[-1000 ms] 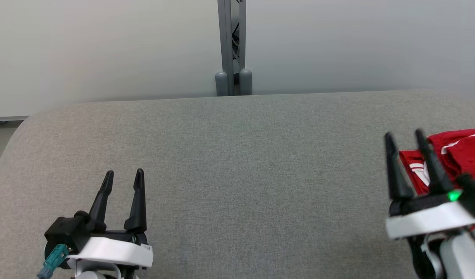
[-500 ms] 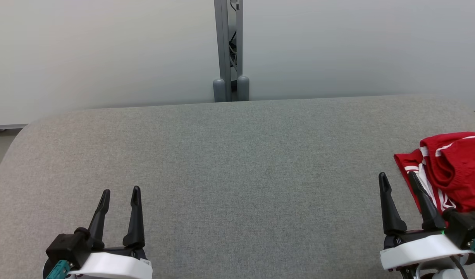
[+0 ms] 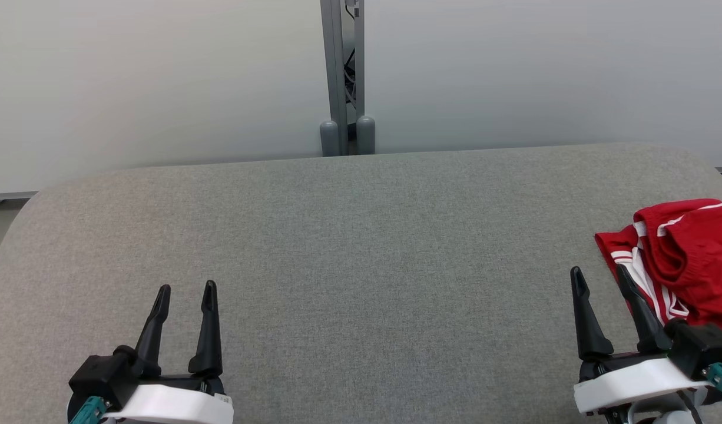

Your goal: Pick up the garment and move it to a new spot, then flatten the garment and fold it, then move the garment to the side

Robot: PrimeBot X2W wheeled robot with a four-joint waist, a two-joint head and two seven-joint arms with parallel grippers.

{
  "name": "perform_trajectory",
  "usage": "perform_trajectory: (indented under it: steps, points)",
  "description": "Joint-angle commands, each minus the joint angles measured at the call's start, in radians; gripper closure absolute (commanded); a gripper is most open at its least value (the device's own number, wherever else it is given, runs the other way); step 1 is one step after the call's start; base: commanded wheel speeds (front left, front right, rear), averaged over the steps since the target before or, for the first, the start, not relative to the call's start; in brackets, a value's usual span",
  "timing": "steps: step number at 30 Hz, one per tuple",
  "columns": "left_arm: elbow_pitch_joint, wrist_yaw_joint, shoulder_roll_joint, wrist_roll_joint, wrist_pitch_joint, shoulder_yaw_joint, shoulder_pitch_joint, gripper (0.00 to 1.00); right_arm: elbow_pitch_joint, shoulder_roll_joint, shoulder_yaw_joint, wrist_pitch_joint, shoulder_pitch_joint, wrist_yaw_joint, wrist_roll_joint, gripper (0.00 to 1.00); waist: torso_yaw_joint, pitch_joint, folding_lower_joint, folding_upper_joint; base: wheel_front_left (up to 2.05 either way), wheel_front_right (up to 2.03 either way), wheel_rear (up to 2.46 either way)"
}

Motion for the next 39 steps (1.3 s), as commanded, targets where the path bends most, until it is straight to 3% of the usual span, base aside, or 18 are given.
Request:
perform_trajectory:
  steps: [1,39]
  points:
    - [0.001,-0.003,0.005,-0.004,-0.001,0.002,0.007,0.00,0.001,-0.001,-0.003,-0.004,-0.001,0.000,-0.003,0.00,0.000,0.001,0.0000,0.0000,0.00,0.00,0.00]
    - [0.038,-0.023,0.005,-0.027,-0.001,-0.002,-0.002,0.00,0.014,0.001,0.005,-0.004,-0.004,0.000,0.013,0.00,0.003,0.007,0.0000,0.0000,0.00,0.00,0.00]
